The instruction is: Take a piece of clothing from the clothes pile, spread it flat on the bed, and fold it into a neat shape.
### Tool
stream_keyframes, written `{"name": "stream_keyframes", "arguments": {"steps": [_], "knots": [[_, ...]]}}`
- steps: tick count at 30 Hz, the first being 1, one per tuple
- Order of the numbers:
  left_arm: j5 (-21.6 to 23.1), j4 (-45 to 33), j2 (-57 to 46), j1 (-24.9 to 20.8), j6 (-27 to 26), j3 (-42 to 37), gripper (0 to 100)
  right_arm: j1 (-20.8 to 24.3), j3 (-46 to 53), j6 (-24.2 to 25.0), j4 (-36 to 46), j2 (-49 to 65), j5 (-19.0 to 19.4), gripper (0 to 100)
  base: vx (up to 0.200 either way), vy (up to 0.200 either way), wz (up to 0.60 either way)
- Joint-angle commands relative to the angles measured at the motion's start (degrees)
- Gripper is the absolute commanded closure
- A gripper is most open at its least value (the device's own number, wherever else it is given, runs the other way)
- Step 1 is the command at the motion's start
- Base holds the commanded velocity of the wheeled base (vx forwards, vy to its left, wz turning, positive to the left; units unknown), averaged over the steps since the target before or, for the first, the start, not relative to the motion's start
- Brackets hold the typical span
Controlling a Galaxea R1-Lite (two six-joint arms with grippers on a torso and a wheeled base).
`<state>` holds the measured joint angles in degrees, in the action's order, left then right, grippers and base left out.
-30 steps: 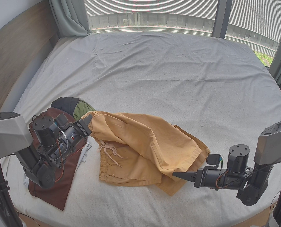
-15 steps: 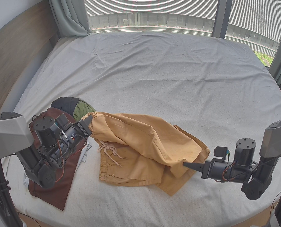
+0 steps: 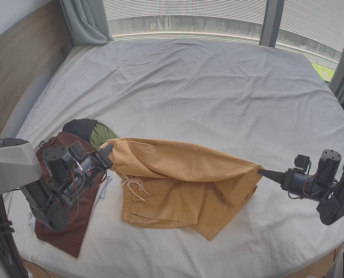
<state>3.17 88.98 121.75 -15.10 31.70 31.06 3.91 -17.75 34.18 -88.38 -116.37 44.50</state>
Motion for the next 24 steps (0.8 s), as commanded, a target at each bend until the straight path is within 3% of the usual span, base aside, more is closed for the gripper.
{"name": "stream_keyframes", "arguments": {"steps": [1,5,9,13,24], "knots": [[0.0,0.1,0.2,0.6,0.0,0.1,100,-1.8,-0.3,0.0,0.0,1.5,1.5,100,0.0,0.0,0.0],[0.0,0.1,0.2,0.3,0.0,0.0,100,-0.7,1.0,0.0,0.0,1.1,3.5,100,0.0,0.0,0.0],[0.0,0.1,-0.3,0.1,0.0,-0.1,100,4.6,1.8,-0.2,0.0,-2.1,2.7,100,0.0,0.0,0.0],[0.0,0.1,-0.2,0.1,0.0,-0.1,100,7.0,1.7,-0.3,-0.1,-5.4,1.6,100,0.0,0.0,0.0],[0.0,0.1,-0.3,-0.2,0.0,-0.3,100,7.3,0.8,-2.6,-0.1,-9.6,0.9,100,0.0,0.0,0.0]]}}
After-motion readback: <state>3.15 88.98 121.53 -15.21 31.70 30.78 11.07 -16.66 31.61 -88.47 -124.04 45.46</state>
